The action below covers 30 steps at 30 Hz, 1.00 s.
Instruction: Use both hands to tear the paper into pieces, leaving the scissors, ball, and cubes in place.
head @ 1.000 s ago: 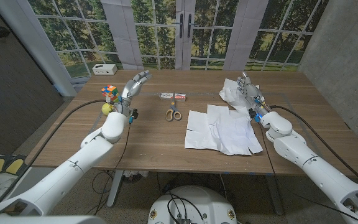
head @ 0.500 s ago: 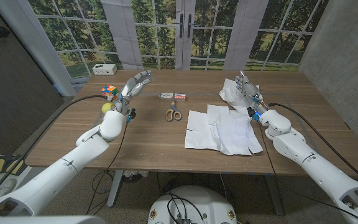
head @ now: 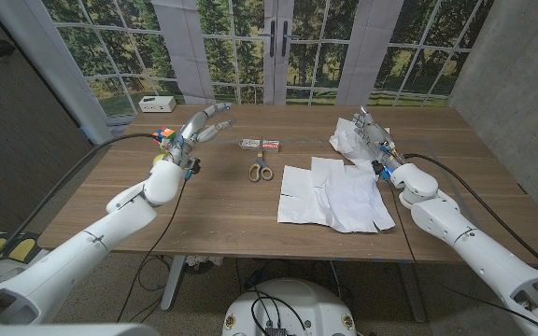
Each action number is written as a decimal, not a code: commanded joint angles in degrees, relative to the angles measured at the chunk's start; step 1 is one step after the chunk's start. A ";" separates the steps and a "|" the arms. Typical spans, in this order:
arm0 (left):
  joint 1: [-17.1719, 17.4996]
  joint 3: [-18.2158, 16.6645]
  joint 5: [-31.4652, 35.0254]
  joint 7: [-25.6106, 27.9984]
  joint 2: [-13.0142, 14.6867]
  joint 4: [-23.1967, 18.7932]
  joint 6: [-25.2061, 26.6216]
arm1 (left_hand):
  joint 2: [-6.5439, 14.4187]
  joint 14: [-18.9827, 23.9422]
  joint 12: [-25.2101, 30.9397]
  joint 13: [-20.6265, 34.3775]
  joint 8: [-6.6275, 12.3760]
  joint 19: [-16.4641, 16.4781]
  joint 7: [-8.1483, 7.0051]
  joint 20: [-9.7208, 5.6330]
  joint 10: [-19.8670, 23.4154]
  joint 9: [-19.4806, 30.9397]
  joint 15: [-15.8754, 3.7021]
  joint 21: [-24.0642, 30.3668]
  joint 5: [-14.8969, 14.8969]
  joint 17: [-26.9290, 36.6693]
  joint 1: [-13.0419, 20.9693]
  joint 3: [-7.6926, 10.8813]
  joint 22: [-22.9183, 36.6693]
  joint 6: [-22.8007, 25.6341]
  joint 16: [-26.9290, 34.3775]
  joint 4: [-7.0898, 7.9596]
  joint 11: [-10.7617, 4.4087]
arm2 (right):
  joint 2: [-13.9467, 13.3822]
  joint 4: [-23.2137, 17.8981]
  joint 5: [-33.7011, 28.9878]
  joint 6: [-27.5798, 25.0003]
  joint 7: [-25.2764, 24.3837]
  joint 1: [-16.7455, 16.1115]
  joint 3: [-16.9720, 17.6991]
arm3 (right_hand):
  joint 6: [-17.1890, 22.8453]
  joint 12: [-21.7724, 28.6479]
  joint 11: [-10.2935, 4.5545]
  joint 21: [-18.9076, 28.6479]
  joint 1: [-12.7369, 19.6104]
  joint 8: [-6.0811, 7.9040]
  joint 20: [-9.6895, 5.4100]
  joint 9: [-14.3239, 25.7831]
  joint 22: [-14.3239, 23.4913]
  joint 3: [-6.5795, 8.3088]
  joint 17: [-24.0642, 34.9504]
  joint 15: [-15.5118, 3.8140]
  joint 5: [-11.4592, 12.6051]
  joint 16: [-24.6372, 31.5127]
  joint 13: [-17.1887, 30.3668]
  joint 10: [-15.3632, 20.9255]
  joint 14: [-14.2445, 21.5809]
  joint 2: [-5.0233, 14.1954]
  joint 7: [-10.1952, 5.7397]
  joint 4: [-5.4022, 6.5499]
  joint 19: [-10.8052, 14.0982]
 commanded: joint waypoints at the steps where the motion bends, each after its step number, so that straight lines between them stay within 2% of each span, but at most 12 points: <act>1: -2.20 1.15 5.38 -0.47 1.56 0.56 -0.27 | -0.48 -0.42 0.36 0.34 -0.60 -0.38 -0.02 -3.86 0.35 0.08 -9.26 0.01 0.78 0.13 1.59 0.06 0.19 -1.75 0.18 0.32 -0.32 | -0.18 0.66 -0.11 0.50 0.69 0.67 0.00 | 0.19 -0.02 0.40 0.01 -0.13 0.05 0.30 0.11 0.04 0.08 -0.04 0.03 0.37 0.16 0.18 0.20 -0.48 0.60 0.43 -0.27 -0.30; 15: -4.69 2.53 10.05 -1.90 2.82 0.60 1.05 | -0.25 -0.11 0.41 0.45 -0.43 -0.26 -0.05 -3.97 0.60 0.11 -9.63 0.07 1.23 0.18 3.03 0.13 0.20 -1.66 0.35 0.36 -0.35 | -0.40 0.29 0.04 0.82 0.27 0.22 0.48 | 0.26 0.03 0.22 0.07 -0.12 0.04 0.32 0.11 0.04 0.17 -0.04 0.01 0.28 0.21 0.18 0.37 -0.55 0.86 0.44 -0.26 -0.34; 21: -5.38 2.75 11.60 -2.69 3.61 -0.22 2.05 | -0.33 -0.25 0.20 0.65 1.44 -0.35 0.20 -3.63 0.16 0.23 -9.36 0.10 1.71 0.27 5.30 0.02 0.25 3.17 0.37 0.65 -0.33 | -0.52 0.04 0.05 0.94 0.21 -0.04 0.57 | 0.31 0.06 0.17 0.09 -0.16 0.03 0.34 0.11 0.04 0.19 -0.04 0.01 0.23 0.23 0.18 0.46 -0.57 0.97 0.41 -0.23 -0.36; 30: -5.51 3.29 14.00 -3.28 4.33 -1.87 4.19 | -0.45 0.35 0.44 0.73 2.29 -0.16 0.02 -2.72 0.73 0.23 -8.94 0.27 1.75 0.36 5.32 -0.76 0.36 6.19 0.63 1.04 -0.21 | -0.44 -0.24 0.29 0.86 0.04 -0.24 0.70 | 0.36 0.11 0.18 0.12 -0.24 0.02 0.41 0.11 0.04 0.23 -0.04 0.01 0.13 0.26 0.19 0.64 -0.59 1.14 0.37 -0.18 -0.39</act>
